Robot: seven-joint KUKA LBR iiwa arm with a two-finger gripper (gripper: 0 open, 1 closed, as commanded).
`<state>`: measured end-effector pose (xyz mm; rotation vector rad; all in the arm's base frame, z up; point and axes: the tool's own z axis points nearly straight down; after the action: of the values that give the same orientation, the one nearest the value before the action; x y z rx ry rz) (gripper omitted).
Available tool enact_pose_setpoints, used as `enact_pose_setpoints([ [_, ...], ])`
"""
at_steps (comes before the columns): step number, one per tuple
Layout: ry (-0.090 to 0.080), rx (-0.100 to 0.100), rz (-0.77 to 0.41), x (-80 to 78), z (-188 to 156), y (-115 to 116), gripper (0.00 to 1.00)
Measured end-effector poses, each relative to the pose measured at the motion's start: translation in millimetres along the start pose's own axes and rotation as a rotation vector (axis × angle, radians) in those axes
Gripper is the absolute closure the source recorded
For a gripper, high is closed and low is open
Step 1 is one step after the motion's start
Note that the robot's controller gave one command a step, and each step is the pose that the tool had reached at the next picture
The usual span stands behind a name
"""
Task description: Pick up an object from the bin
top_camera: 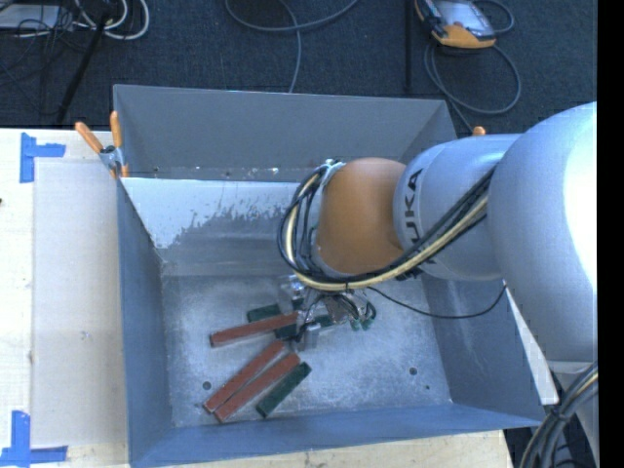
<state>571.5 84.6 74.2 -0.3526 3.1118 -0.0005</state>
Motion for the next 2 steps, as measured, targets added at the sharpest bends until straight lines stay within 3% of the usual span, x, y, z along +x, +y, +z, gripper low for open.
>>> enact_pose_setpoints([
  [2, 0.005, 0.000, -0.001, 0.2, -3.4, 0.0, 1.00],
])
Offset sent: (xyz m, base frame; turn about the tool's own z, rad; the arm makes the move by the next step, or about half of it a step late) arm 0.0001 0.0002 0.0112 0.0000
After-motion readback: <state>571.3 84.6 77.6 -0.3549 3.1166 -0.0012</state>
